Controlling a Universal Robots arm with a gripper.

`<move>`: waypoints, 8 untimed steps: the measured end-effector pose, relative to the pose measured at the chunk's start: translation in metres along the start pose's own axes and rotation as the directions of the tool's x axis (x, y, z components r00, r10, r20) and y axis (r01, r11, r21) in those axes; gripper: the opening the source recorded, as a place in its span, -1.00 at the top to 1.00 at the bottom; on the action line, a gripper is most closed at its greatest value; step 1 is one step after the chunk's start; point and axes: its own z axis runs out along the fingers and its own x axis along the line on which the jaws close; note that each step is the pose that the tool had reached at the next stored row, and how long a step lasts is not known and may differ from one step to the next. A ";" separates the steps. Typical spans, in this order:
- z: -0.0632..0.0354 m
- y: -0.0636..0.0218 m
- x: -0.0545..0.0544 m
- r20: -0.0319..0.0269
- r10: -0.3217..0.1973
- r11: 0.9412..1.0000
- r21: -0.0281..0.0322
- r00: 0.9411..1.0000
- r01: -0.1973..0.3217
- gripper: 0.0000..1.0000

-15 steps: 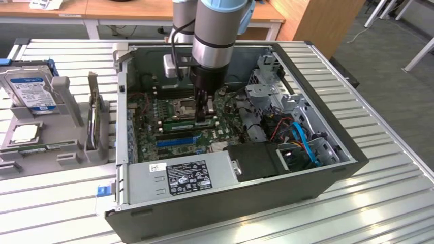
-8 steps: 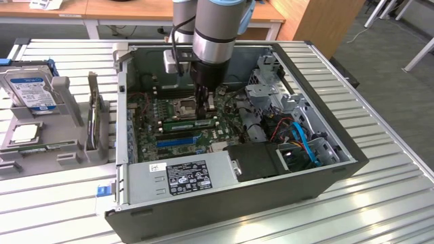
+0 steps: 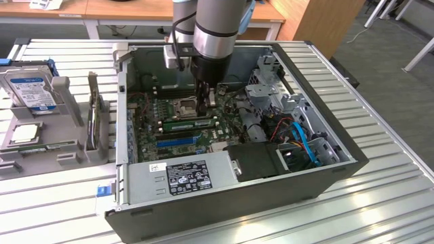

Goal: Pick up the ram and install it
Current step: 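Insert the ram into the slot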

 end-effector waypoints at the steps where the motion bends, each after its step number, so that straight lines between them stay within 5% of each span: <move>1: -0.0014 0.0000 0.000 0.000 0.000 1.000 0.000 1.000 0.000 0.62; 8: -0.0098 0.0001 0.000 0.000 0.000 1.000 0.000 1.000 0.000 0.62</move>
